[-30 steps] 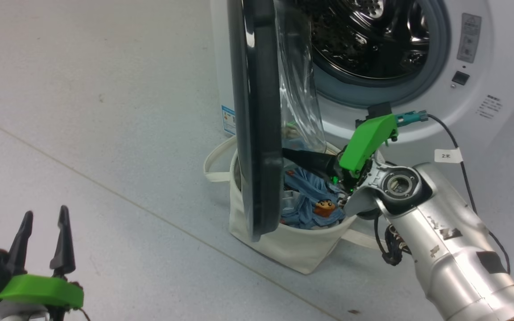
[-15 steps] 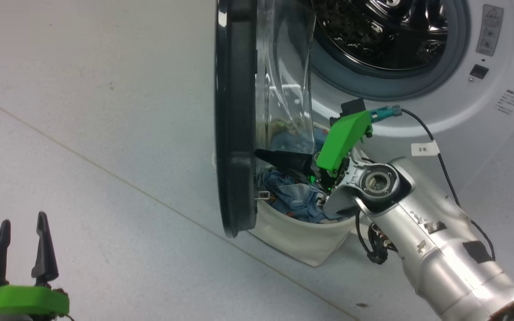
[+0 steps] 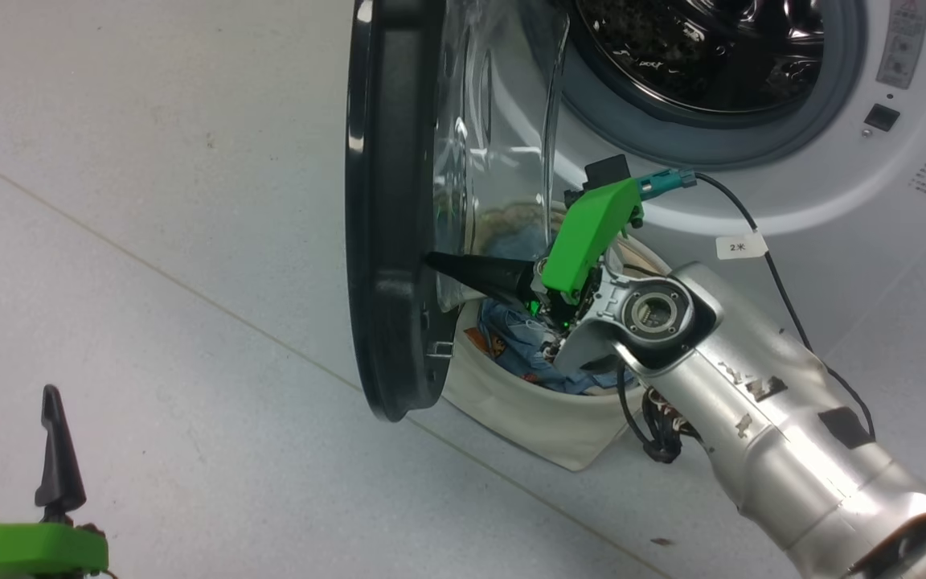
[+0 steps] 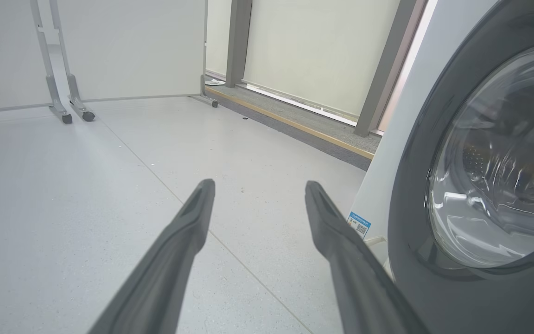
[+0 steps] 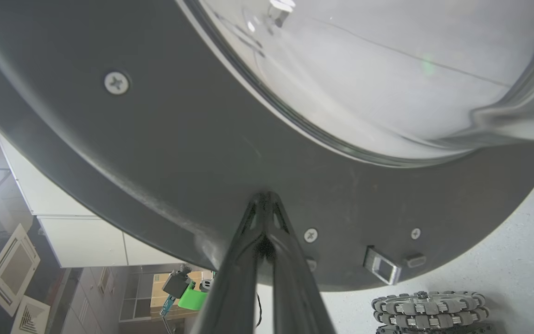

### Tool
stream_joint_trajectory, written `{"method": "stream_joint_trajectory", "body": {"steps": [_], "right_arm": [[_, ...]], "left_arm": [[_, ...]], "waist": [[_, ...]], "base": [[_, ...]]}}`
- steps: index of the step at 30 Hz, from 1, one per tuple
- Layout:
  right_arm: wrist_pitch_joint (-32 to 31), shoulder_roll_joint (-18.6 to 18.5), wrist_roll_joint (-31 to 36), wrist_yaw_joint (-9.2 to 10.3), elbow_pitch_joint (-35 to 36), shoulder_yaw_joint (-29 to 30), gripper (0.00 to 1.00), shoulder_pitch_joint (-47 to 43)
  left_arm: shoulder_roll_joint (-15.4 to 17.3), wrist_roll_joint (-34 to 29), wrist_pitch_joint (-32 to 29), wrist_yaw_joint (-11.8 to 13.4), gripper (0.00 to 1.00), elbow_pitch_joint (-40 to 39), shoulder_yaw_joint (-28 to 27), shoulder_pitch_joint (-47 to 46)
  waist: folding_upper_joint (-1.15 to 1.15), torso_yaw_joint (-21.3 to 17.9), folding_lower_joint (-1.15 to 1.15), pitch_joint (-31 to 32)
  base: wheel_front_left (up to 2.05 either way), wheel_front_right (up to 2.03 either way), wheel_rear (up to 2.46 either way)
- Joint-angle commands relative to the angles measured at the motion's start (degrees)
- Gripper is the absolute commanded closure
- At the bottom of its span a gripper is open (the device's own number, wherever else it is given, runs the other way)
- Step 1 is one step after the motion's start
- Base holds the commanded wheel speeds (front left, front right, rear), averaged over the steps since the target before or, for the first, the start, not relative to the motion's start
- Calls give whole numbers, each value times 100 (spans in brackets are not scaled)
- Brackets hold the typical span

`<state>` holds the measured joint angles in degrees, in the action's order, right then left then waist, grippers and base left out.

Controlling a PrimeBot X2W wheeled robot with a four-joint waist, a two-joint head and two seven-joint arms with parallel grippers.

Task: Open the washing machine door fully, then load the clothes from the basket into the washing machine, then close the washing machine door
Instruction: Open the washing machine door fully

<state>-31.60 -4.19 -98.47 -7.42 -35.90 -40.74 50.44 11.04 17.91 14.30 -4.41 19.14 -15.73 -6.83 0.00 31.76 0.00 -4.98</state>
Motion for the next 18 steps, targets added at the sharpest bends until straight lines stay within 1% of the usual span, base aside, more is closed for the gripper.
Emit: {"method": "stream_joint_trajectory", "body": {"steps": [1,11,18], "right_arm": [[86,131,-83,-7,204,-71,100,287],[225,131,-354,-7,218,-325,100,439],[337,131,-331,-7,193,-343,100,408]], "left_arm": [[164,33,70,59,0,-221,-263,-16],[140,44,70,91,0,-335,-365,100],[157,22,70,90,0,-348,-328,88]], "waist": [[0,11,0,-30],[0,30,0,-61],[0,9,0,-27]], "base": [[0,0,0],[-2,-2,-2],[-1,-1,-1]]}}
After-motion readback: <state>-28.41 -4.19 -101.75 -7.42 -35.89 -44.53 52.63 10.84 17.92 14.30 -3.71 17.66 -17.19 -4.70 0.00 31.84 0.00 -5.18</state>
